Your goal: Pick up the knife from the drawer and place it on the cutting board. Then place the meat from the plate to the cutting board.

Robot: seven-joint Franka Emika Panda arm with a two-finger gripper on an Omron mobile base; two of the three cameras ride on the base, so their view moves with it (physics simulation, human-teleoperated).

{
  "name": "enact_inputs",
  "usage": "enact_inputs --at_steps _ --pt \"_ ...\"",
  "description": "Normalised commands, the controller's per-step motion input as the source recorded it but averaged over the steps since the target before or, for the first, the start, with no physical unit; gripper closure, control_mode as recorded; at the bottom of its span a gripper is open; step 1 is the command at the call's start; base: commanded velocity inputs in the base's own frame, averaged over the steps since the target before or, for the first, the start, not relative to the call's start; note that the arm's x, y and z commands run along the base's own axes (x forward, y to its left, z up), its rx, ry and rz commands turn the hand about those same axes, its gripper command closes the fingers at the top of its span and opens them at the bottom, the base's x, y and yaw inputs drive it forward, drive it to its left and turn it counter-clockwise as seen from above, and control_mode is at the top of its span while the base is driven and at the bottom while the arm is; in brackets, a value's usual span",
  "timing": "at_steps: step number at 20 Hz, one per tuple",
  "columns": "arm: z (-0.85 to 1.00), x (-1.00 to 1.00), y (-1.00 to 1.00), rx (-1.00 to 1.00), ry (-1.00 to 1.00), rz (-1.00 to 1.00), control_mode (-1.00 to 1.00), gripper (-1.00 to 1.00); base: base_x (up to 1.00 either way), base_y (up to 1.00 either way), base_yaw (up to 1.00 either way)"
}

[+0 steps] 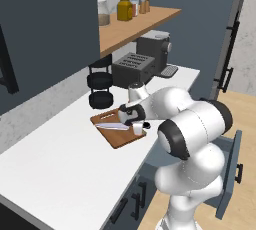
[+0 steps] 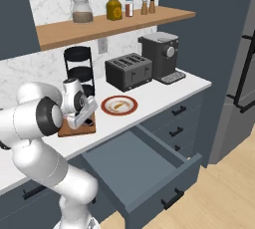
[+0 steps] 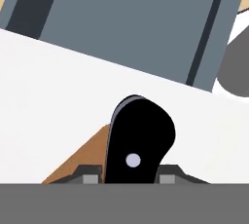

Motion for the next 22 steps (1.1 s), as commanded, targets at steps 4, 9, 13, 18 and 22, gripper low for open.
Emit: enact_inputs --at_steps 4,9,13,18,22 --pt "-0.10 0.13 0.53 0.01 0.00 -0.23 -1.00 1.00 0.00 0.00 0.00" --pt "0.00 0.00 0.19 0.01 0.00 -0.19 -1.00 -1.00 0.00 0.00 0.00" --pt "0.33 0.00 -0.02 0.05 0.00 -0.09 -1.00 -1.00 0.00 0.00 0.00" --pt "0.74 0.08 -0.16 0.09 0.00 -0.05 -1.00 -1.00 0.00 0.00 0.00" --pt "0.76 0.73 -0.35 0.09 0.04 -0.16 -1.00 -1.00 0.00 0.00 0.00"
